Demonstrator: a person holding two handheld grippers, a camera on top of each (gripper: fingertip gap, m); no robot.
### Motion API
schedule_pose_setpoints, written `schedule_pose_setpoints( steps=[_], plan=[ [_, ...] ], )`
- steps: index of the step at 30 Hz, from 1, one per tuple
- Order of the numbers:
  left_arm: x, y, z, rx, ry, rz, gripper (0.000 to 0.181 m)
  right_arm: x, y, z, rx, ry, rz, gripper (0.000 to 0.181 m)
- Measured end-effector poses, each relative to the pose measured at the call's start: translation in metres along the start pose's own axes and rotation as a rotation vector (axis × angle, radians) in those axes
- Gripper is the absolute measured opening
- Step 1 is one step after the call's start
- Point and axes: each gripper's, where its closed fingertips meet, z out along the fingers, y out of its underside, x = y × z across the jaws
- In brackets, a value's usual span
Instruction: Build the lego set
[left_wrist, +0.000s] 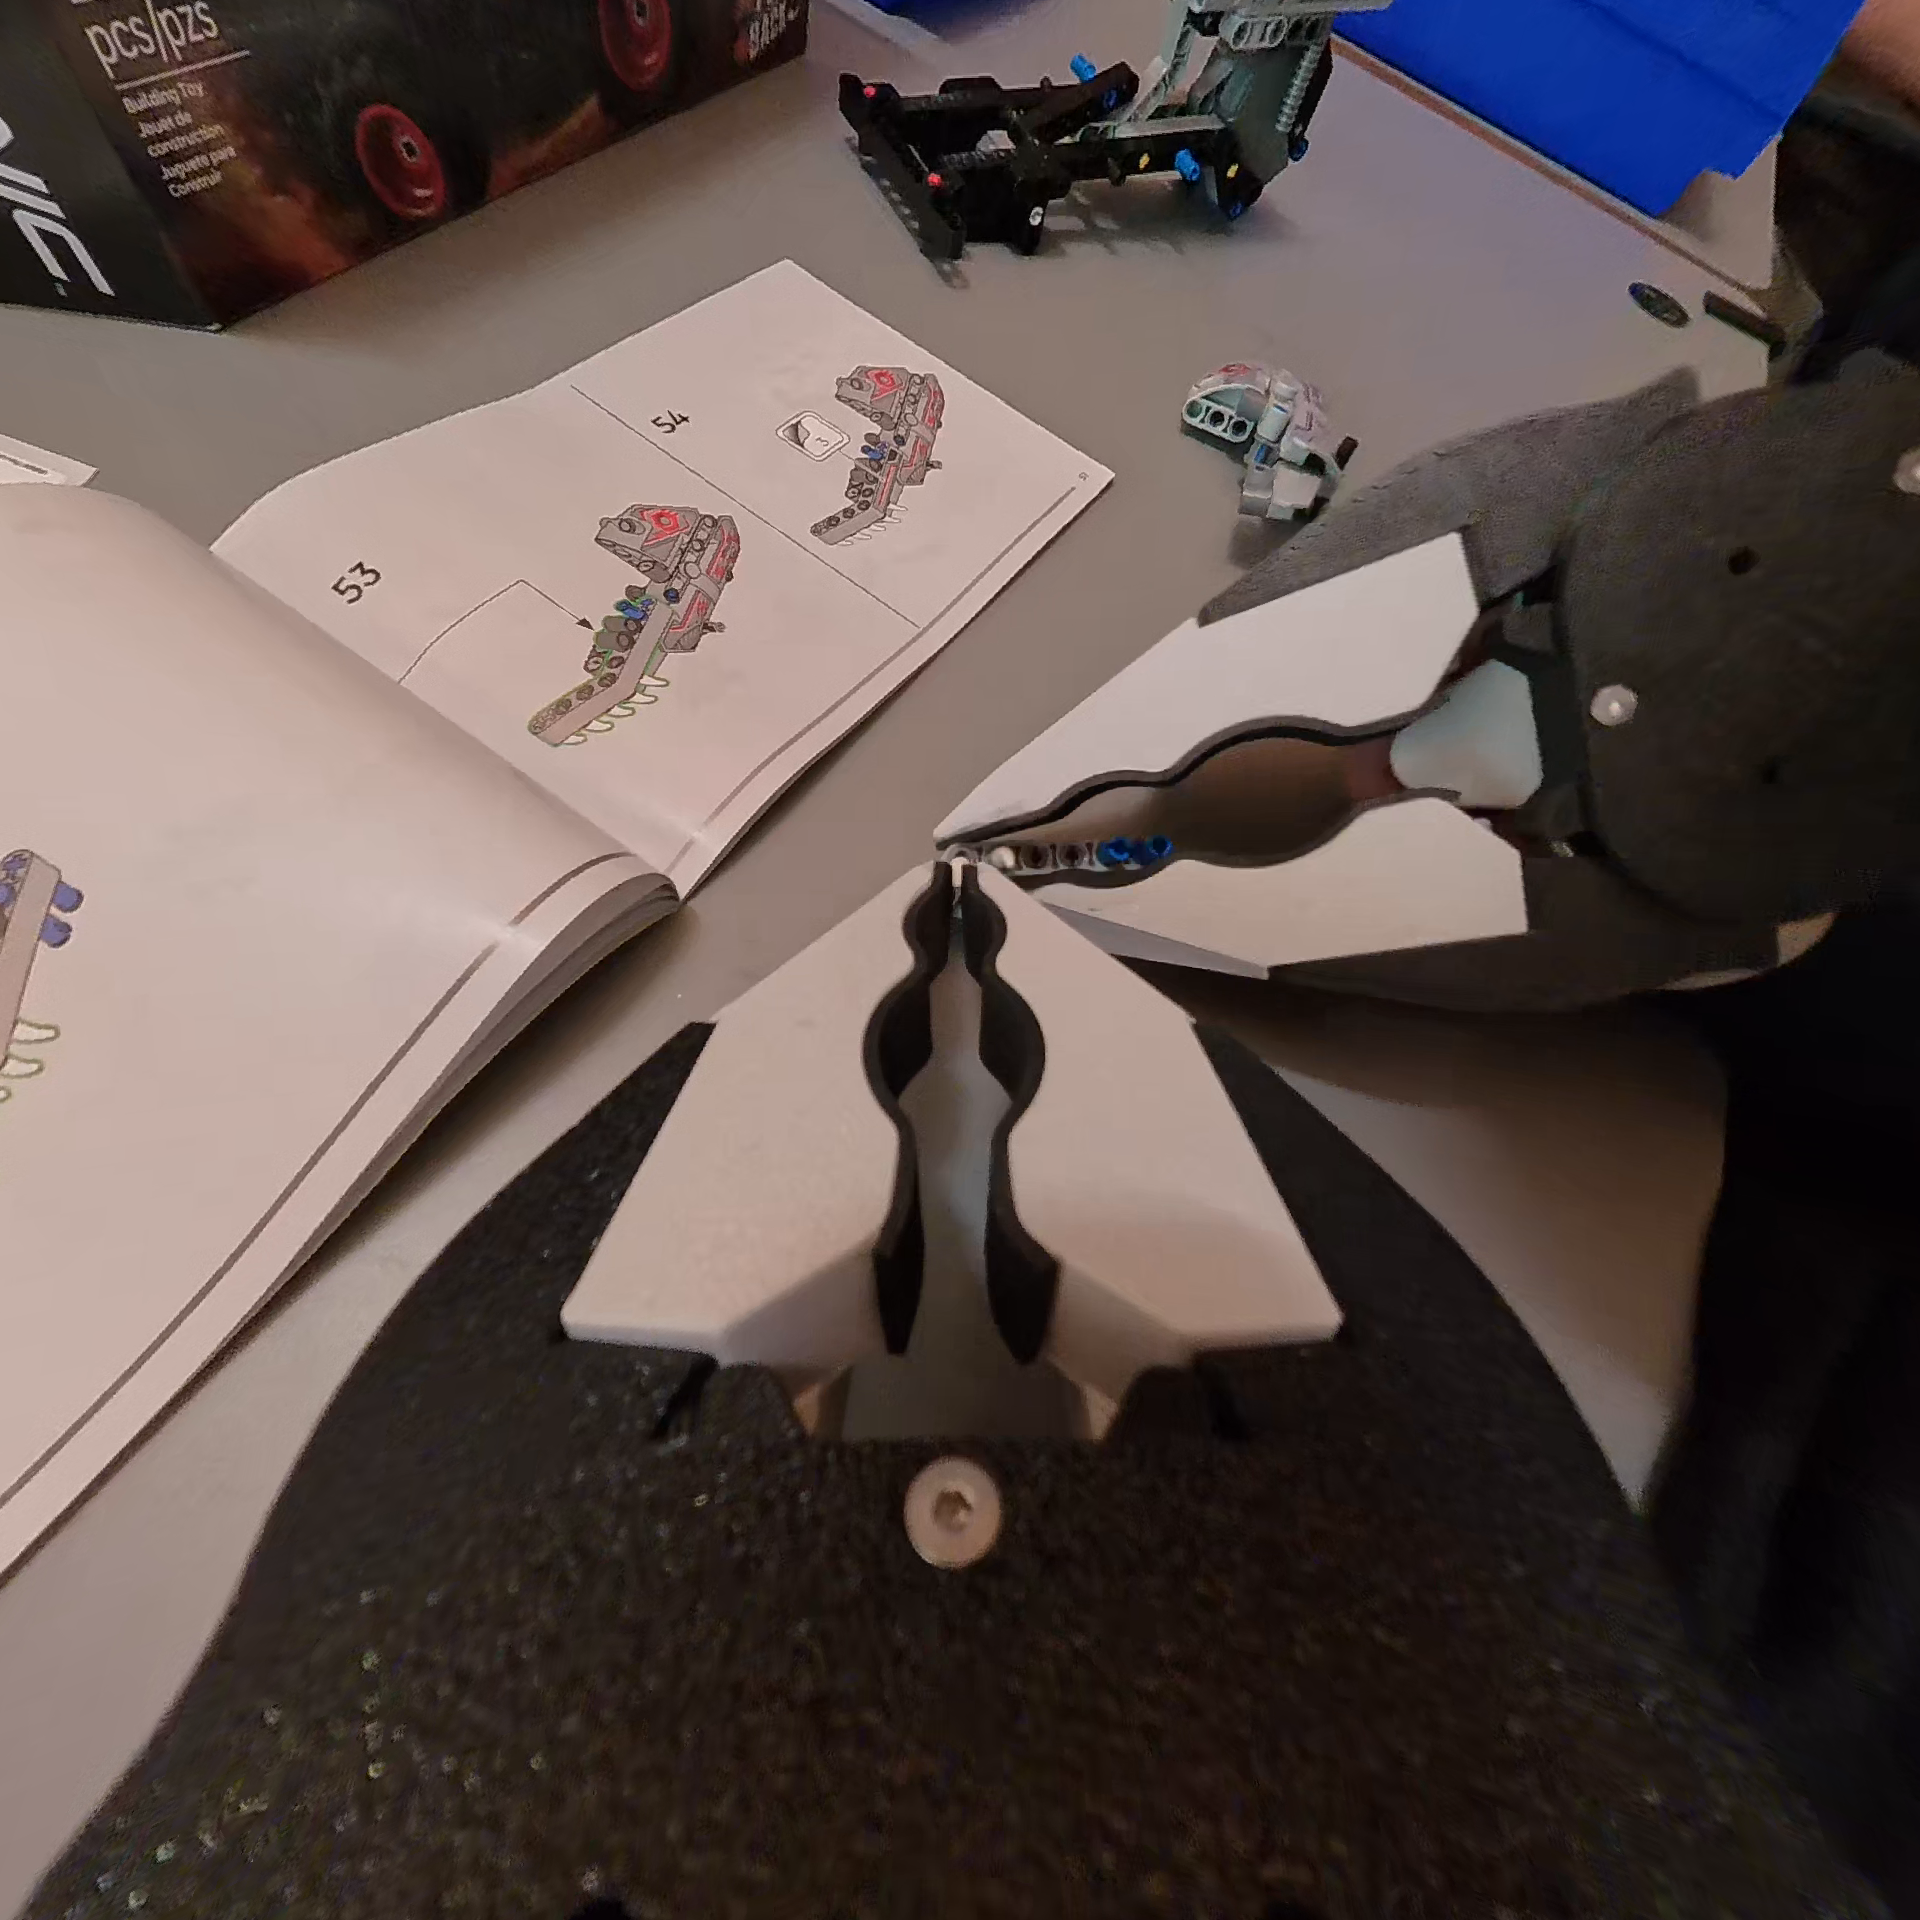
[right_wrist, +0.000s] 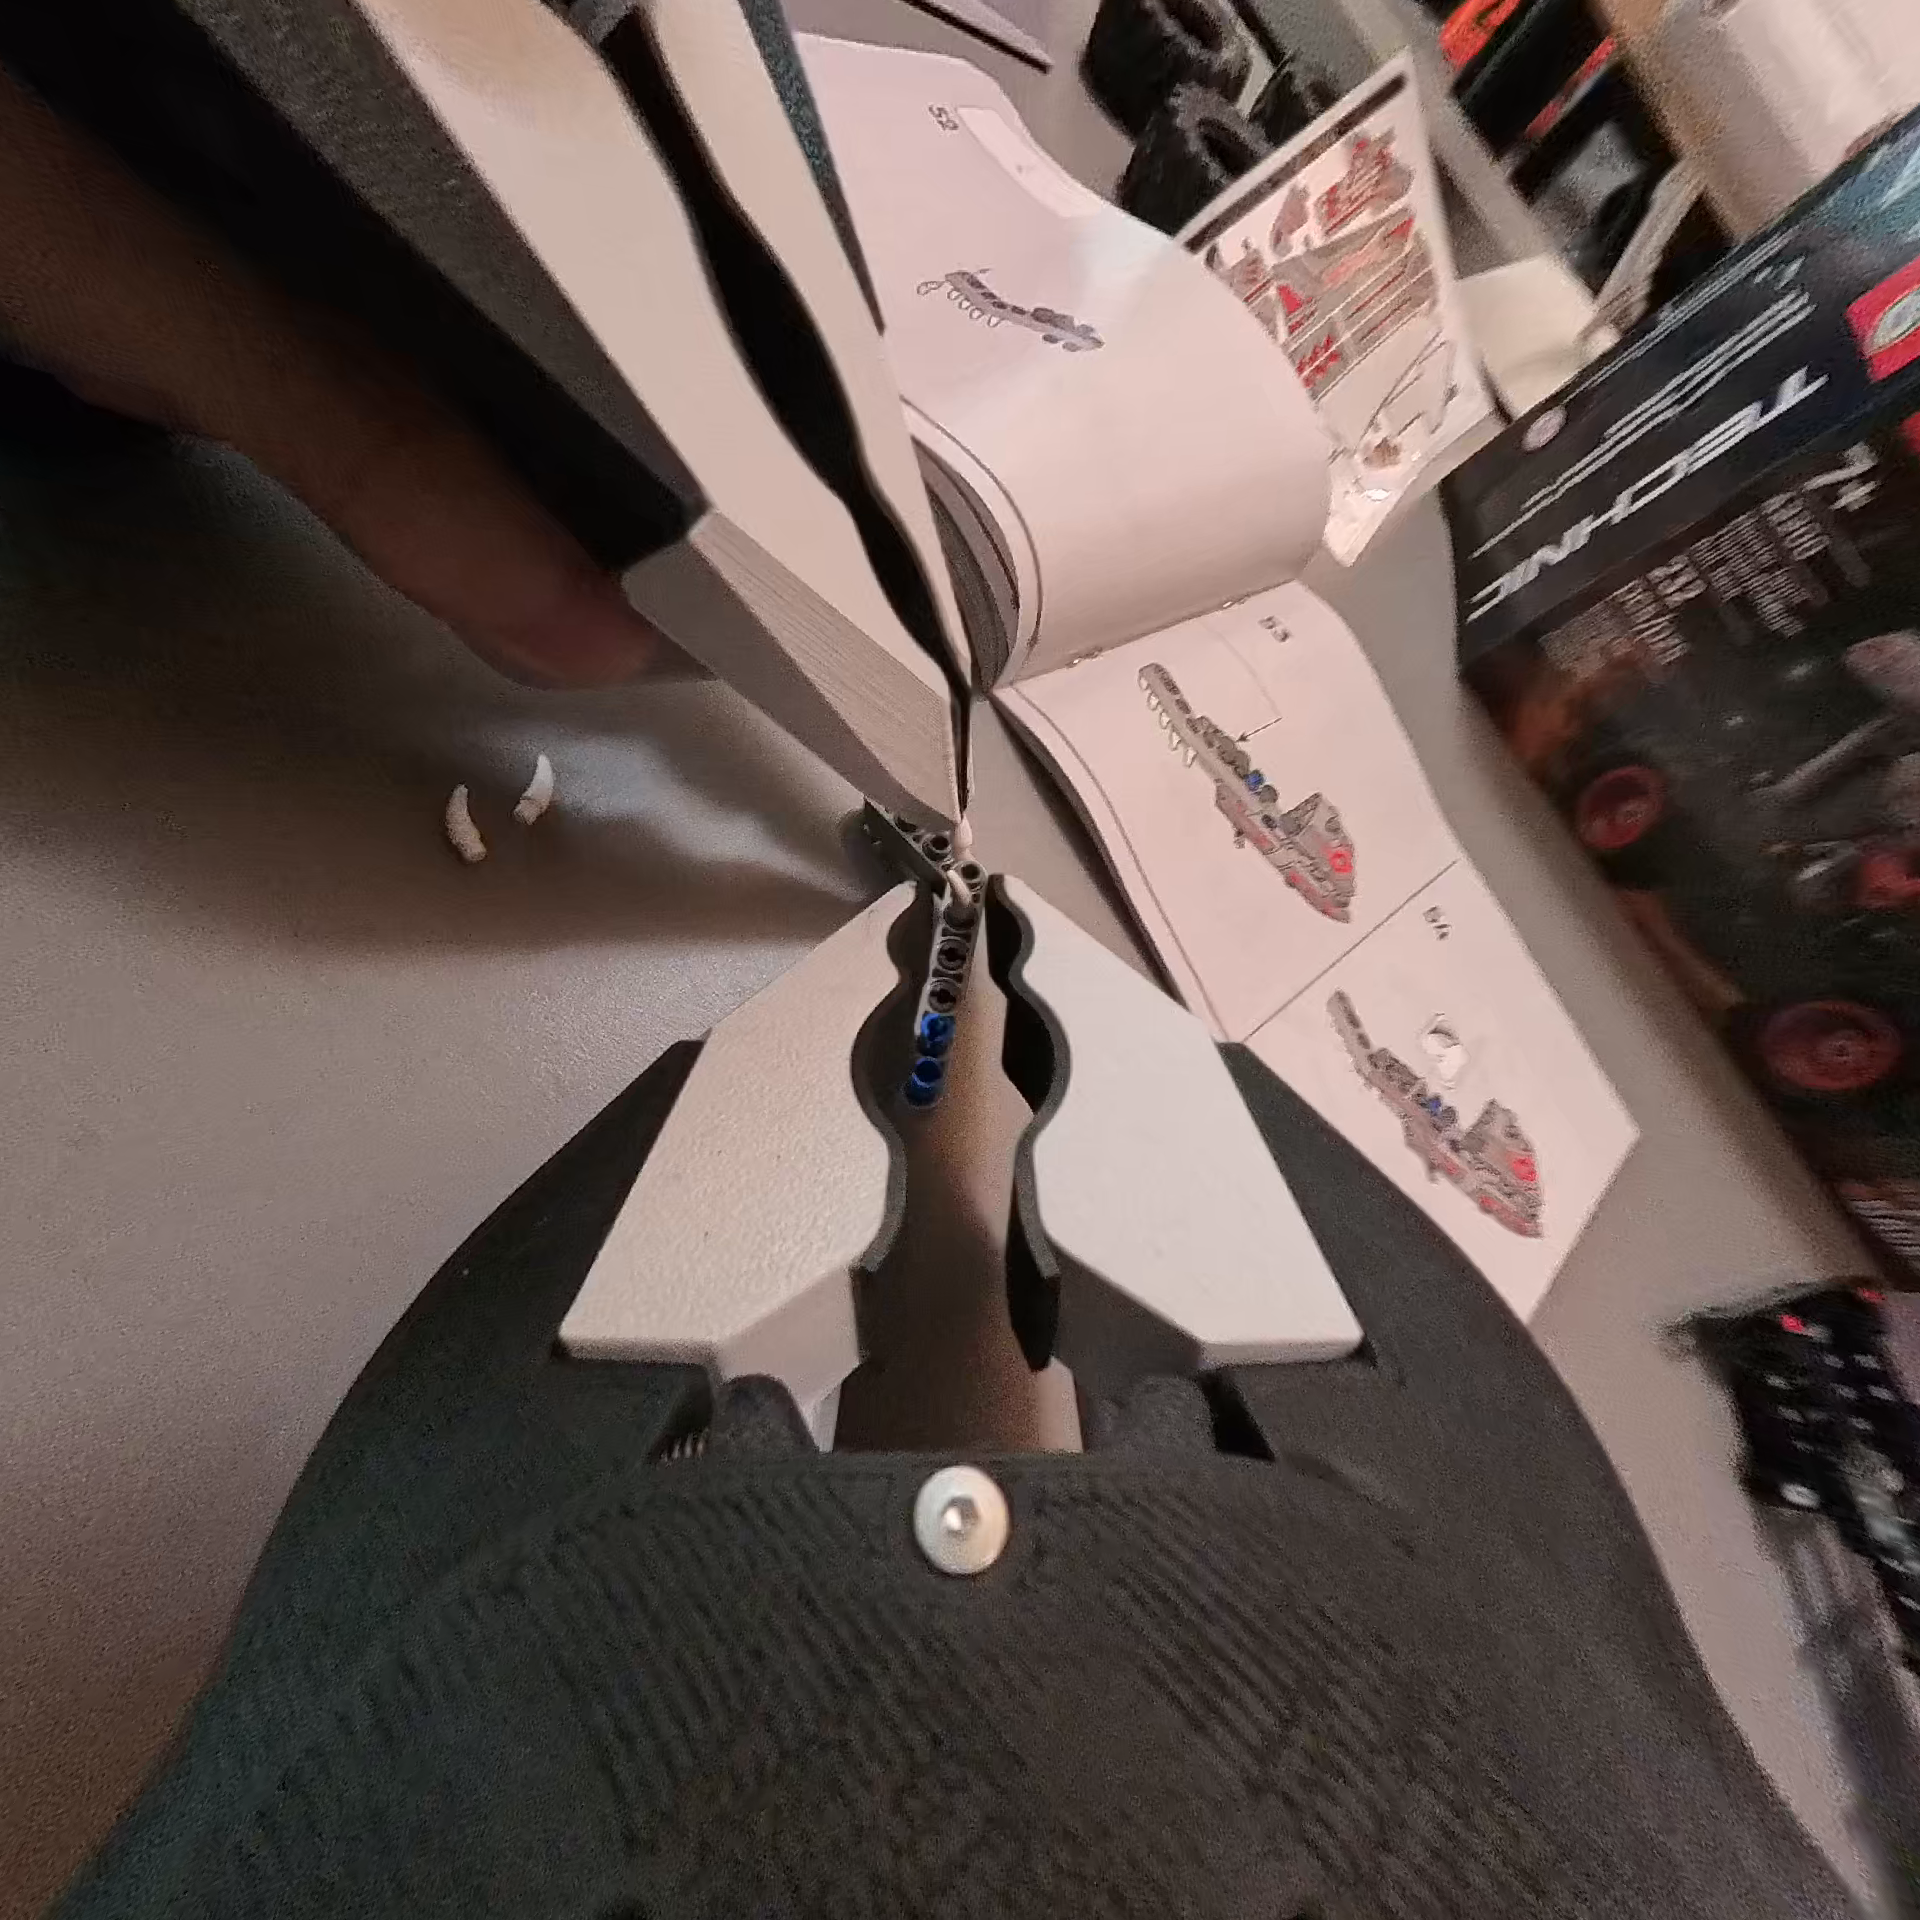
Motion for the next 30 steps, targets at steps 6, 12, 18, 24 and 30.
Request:
schedule_pose_setpoints(
  steps=[6,12,18,24,30],
  plan=[
    [0.0025,0.0023,0.0009,-0.009,-0.028,0.014,0.000,0.0012,-0.0029,0.0004,0.006,0.086,-0.082,0.009],
    [0.0000,-0.0011,0.0003,0.014,-0.071,0.024,0.000,0.0032,-0.0025,0.0005,-0.005,0.120,-0.084,0.008],
    [-0.0017,-0.0012,0.0027,0.004,-0.093,0.037,0.000,0.0037,-0.0014,0.0010,-0.015,0.123,-0.070,0.009],
    [-0.0031,0.0006,0.0049,-0.039,-0.202,0.211,0.000,0.0048,0.0003,0.0018,-0.031,0.115,-0.036,0.009],
    [-0.0045,-0.0006,0.0068,-0.102,-0.217,0.273,0.000,0.0072,0.0005,0.0015,-0.035,0.136,-0.028,0.008]
  ],
)
